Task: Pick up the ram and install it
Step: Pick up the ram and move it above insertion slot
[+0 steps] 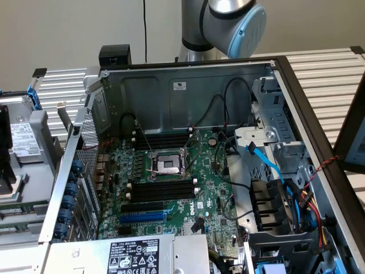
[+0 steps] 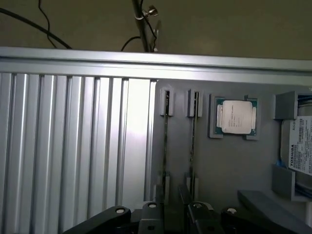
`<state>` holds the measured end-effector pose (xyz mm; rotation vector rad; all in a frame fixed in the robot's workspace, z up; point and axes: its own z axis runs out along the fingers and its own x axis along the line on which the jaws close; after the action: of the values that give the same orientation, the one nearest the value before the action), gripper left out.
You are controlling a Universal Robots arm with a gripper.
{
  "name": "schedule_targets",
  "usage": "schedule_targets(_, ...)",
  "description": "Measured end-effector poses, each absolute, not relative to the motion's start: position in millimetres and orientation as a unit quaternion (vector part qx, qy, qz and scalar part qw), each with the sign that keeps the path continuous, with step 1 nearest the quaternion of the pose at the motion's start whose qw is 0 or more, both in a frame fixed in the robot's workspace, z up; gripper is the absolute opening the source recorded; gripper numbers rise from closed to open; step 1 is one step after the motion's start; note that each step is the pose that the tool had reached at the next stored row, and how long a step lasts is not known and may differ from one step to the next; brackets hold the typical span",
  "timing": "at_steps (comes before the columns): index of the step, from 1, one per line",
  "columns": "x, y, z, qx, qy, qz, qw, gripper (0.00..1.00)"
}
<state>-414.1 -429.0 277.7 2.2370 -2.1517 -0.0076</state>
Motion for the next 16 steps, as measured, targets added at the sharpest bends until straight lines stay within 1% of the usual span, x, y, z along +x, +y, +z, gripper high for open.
schedule_targets(16, -420, -429, 248, 0.718, -0.696, -0.002, 0.019, 0.26)
